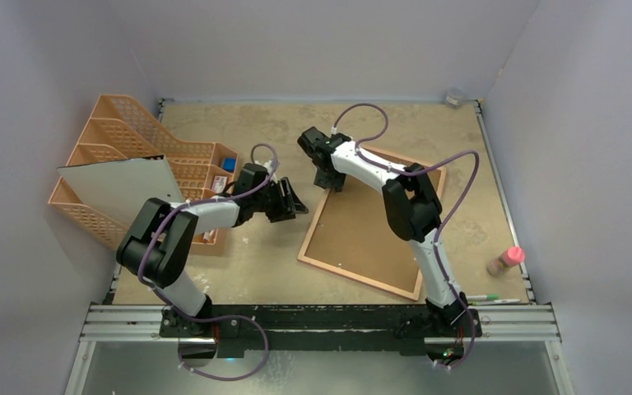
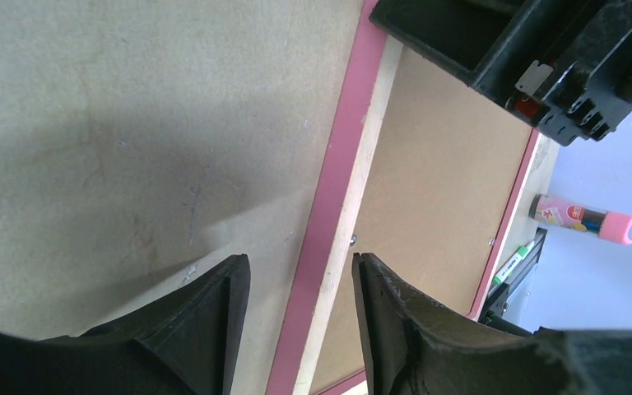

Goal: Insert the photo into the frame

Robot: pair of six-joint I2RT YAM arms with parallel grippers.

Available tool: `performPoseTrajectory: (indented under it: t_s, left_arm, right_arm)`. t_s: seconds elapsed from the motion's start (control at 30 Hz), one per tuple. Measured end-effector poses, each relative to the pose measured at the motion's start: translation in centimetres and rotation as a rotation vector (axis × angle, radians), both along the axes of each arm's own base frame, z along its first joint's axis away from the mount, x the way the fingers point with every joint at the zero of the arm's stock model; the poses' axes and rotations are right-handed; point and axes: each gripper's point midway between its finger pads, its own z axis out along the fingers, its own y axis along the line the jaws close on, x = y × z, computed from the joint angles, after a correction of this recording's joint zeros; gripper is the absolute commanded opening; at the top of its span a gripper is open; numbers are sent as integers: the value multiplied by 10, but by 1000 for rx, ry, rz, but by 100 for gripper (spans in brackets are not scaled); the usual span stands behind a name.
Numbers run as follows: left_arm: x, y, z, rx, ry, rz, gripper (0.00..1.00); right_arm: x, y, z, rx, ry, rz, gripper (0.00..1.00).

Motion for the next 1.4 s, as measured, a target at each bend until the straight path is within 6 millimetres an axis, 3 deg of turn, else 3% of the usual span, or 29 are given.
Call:
performPoseTrajectory:
  t_s: [0.13,0.23,0.4,0.7,0.83,1.0,1.13,1.2,1.4]
  left_arm:
    - [3,4,0,0,0,14,53]
    - [4,4,1,-3,-2,14,55]
    - [3,0,3,-25,-4,-7,59]
    - [-6,-14,0,-88,38,-95,62]
    - [5,-24,10,-94,26,-161,62]
    - [8,-32,25,-138,8,-200,44]
    - [4,-37,23,-168,41,-228,42]
    - [5,-39,29,-182,37,-238,40]
    - [11,-40,40,-251,73,-226,19]
  right_arm:
    - [0,4,-2,8,2,6,21]
    - [0,5,-2,9,1,10,16]
    - [-1,7,-2,17,7,14,0]
    - [-7,17,4,77,52,36,0]
    - [-12,26,13,129,69,64,0]
    - [-16,37,39,219,43,96,0]
    - [-18,45,63,289,11,122,0]
    - [-19,48,69,311,3,133,0]
    - [-18,51,75,353,-14,154,0]
